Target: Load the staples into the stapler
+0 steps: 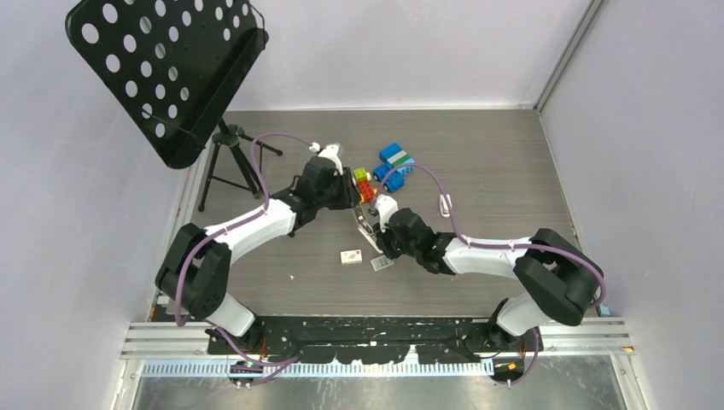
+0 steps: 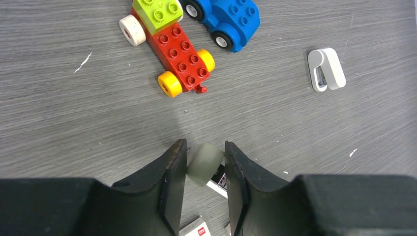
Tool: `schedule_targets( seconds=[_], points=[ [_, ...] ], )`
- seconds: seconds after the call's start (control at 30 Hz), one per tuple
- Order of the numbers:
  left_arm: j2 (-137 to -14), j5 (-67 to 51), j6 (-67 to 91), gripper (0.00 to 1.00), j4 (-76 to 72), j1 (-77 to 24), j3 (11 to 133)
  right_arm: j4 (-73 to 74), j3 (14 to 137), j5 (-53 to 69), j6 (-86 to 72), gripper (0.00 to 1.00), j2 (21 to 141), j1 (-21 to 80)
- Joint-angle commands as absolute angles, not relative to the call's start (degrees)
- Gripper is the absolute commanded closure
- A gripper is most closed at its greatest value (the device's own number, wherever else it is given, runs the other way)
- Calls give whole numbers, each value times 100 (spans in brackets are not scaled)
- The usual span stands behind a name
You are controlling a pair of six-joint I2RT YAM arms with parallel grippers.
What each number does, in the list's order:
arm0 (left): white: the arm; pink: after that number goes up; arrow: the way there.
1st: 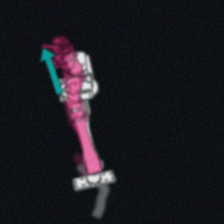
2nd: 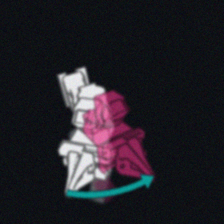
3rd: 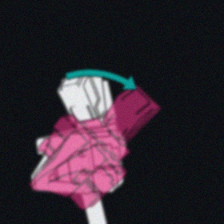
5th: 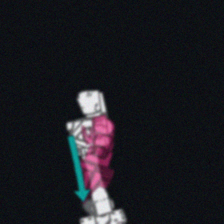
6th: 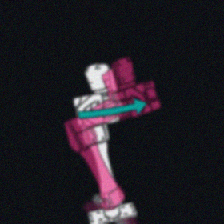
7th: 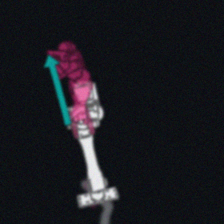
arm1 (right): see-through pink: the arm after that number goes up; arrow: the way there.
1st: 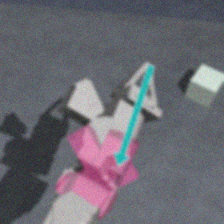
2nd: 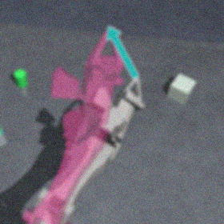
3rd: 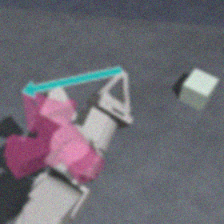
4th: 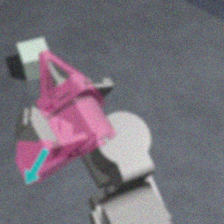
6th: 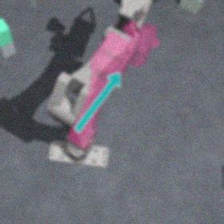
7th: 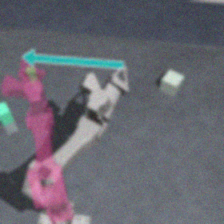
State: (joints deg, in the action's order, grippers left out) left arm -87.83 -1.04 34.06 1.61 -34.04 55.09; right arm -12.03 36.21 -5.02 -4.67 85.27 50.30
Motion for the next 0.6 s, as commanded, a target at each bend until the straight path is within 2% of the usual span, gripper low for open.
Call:
schedule_targets(
  seconds=[0.0,0.13,0.57],
  points=[
    [-8527,-547,3422,69,-54,-3379,5445,-1432,3629,-488,-437,77,8511,5089],
    [-8343,-758,3544,72,-49,-3409,5258,-1484,3612,-485,-455,77,8501,5089],
    [-8057,-578,3784,71,-72,-4192,4907,-1599,3535,-487,-466,78,8420,5089]
  ],
)
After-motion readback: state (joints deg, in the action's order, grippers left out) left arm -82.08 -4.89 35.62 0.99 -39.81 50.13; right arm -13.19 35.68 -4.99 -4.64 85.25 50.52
